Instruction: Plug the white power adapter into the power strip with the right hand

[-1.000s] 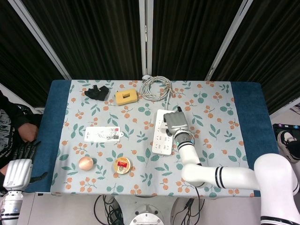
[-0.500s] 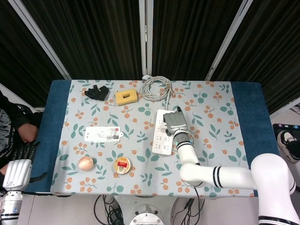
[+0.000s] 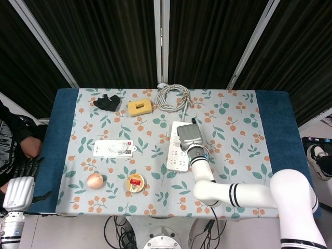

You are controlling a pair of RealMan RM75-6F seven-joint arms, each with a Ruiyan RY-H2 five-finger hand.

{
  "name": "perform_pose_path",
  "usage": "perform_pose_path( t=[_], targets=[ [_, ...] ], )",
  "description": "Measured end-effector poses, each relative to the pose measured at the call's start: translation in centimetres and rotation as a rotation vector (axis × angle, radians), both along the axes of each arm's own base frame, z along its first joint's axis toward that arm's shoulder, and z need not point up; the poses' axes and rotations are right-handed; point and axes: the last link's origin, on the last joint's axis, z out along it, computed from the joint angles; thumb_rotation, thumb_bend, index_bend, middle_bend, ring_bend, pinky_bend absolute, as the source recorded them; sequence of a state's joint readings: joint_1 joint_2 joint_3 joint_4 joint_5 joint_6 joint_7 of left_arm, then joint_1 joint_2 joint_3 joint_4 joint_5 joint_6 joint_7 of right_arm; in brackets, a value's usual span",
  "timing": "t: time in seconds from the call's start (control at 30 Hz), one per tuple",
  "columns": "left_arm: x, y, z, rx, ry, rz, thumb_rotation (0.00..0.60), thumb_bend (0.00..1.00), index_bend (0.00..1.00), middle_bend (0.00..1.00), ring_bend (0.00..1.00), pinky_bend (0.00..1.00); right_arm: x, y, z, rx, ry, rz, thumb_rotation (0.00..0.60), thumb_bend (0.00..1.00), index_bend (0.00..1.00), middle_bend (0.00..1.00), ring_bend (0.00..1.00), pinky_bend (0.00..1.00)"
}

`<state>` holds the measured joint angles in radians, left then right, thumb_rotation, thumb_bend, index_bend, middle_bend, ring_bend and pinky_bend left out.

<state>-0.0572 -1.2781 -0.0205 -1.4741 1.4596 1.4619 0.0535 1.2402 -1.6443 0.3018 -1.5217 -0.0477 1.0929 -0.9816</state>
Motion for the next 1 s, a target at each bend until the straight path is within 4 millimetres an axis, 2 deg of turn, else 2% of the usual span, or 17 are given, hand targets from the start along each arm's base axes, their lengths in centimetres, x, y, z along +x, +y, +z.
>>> perform_pose_path(
  t=[0.4,0.53,0.63,0.73,0.8,0.9,1.0],
  targets=[
    [-0.3,-0.1,-0.1,0.003,-0.007,0.005,0.600,0.00,0.08,0.03,0.00,0.00,-0.2,0.0,-0.7,0.000,0.019,-0.004,0.600,0.73,0.75,0.70,0.41,0.00],
    [-0.3,-0.1,-0.1,0.002,-0.007,0.003,0.600,0.00,0.08,0.03,0.00,0.00,-0.4,0.1,-0.6,0.004,0.010,-0.007,0.600,0.72,0.71,0.67,0.40,0.00],
    [-0.3,0.0,-0.1,0.001,-0.007,0.001,0.600,0.00,0.08,0.03,0.00,0.00,-0.5,0.2,-0.4,0.004,0.008,-0.008,0.600,0.70,0.64,0.64,0.38,0.00],
    [-0.2,0.0,-0.1,0.001,-0.006,-0.002,0.600,0.00,0.08,0.03,0.00,0.00,-0.7,0.3,-0.3,0.009,0.012,-0.011,0.600,0.65,0.53,0.59,0.36,0.00],
    [-0.2,0.1,-0.1,0.001,-0.005,-0.003,0.600,0.00,0.08,0.03,0.00,0.00,-0.8,0.4,-0.2,0.013,0.009,-0.014,0.600,0.60,0.46,0.55,0.33,0.00],
    [-0.2,0.1,-0.2,0.001,-0.005,-0.003,0.600,0.00,0.08,0.03,0.00,0.00,-0.9,0.4,-0.2,0.016,0.004,-0.017,0.600,0.45,0.35,0.50,0.28,0.00],
    [-0.1,0.1,-0.2,0.000,-0.005,-0.003,0.600,0.00,0.08,0.03,0.00,0.00,-0.9,0.4,-0.1,0.018,-0.004,-0.018,0.600,0.40,0.29,0.48,0.27,0.00]
  ],
)
